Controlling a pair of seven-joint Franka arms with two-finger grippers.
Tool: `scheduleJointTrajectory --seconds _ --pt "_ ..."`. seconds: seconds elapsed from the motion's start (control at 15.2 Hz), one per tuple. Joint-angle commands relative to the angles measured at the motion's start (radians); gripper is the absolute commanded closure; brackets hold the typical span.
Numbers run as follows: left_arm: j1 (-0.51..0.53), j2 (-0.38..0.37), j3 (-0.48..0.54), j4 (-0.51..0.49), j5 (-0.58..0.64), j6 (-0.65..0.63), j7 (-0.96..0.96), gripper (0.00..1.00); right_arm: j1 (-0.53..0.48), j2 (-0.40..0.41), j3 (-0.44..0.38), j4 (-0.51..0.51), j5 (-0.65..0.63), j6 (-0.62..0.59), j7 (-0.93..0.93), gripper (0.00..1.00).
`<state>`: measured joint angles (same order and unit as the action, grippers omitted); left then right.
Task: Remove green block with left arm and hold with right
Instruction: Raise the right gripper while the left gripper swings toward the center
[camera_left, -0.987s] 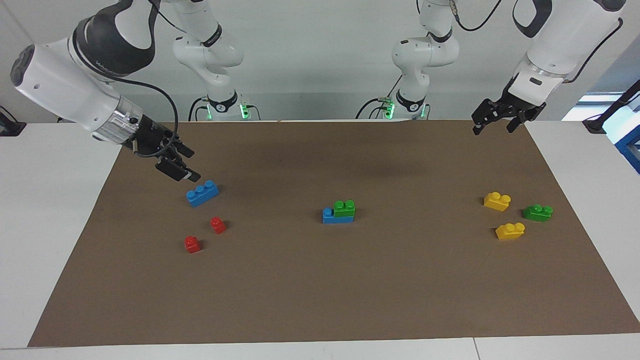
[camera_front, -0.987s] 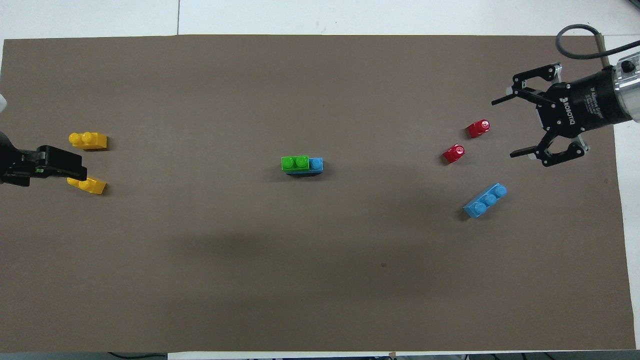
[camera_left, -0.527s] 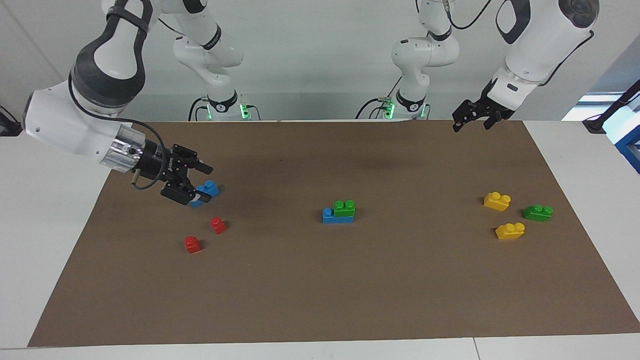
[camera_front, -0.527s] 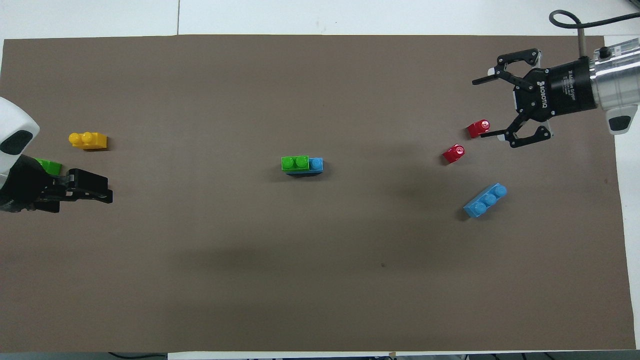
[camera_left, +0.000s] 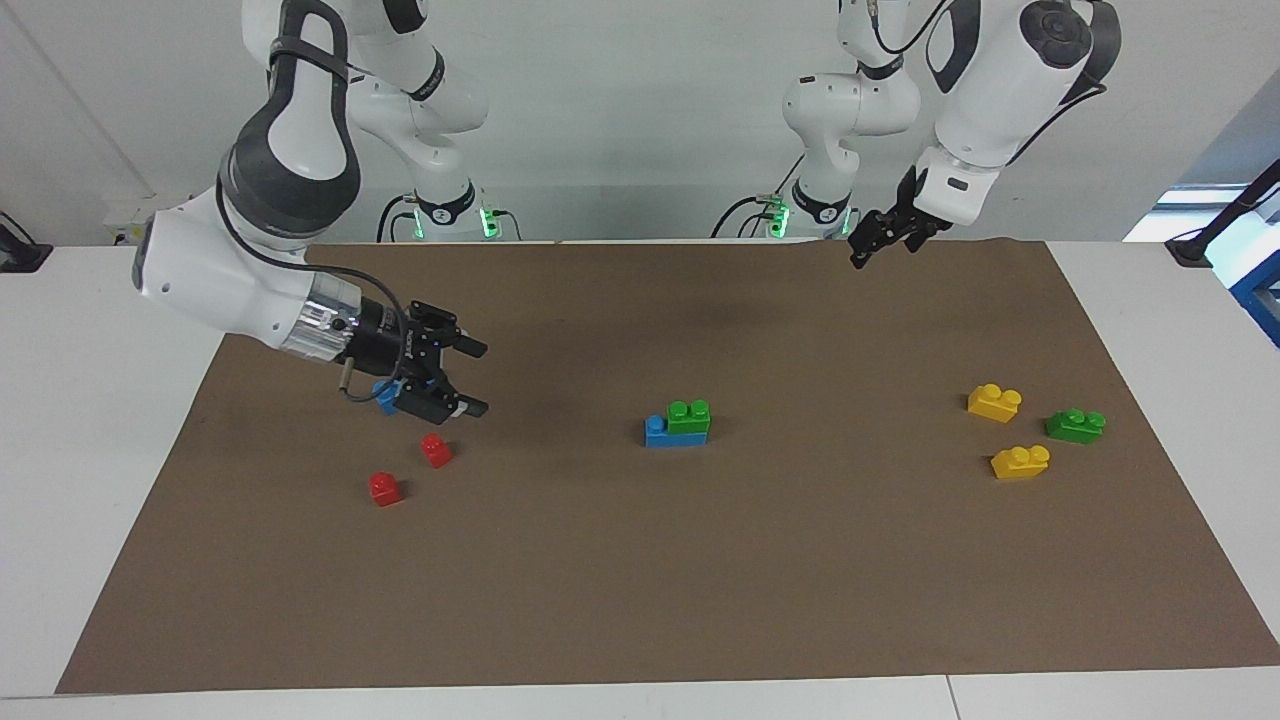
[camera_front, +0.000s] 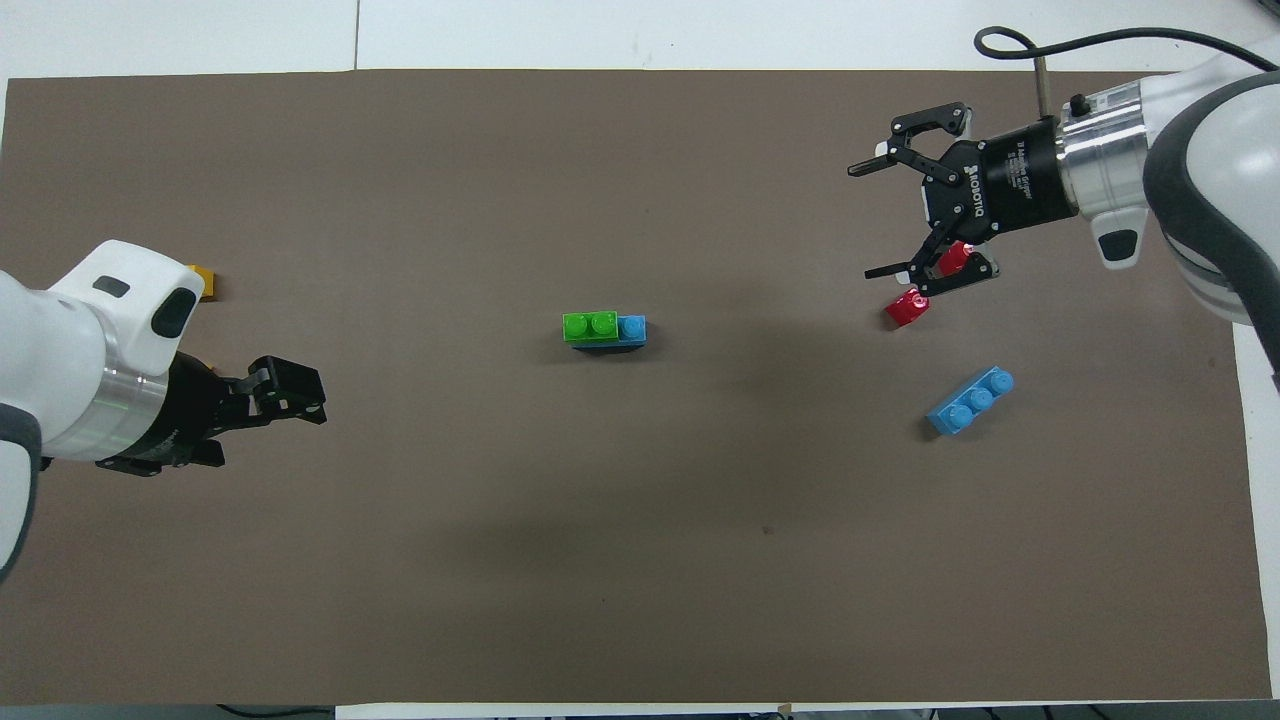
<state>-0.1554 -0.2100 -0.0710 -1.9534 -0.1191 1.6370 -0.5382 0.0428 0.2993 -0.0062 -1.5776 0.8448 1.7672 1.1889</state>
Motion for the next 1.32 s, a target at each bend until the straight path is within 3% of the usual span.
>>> scheduleJointTrajectory --seconds 0.0,0.39,0.86,1.25 --pt "-0.056 -0.054 0.013 -0.081 -0.013 0.081 -0.142 0.00 -0.001 0.003 0.014 -0.025 0.020 -0.021 0.001 0.00" --pt "-0.167 -0.057 0.013 -0.114 -0.013 0.184 -0.608 0.00 0.008 0.047 0.026 -0.058 0.132 -0.020 -0.021 0.00" --pt "-0.248 -0.042 0.013 -0.140 -0.011 0.320 -1.119 0.00 0.028 0.101 0.026 -0.058 0.143 -0.002 -0.075 0.00" --pt "-0.289 -0.023 0.010 -0.160 -0.002 0.403 -1.345 0.00 0.060 0.121 0.026 -0.056 0.183 0.069 -0.074 0.00"
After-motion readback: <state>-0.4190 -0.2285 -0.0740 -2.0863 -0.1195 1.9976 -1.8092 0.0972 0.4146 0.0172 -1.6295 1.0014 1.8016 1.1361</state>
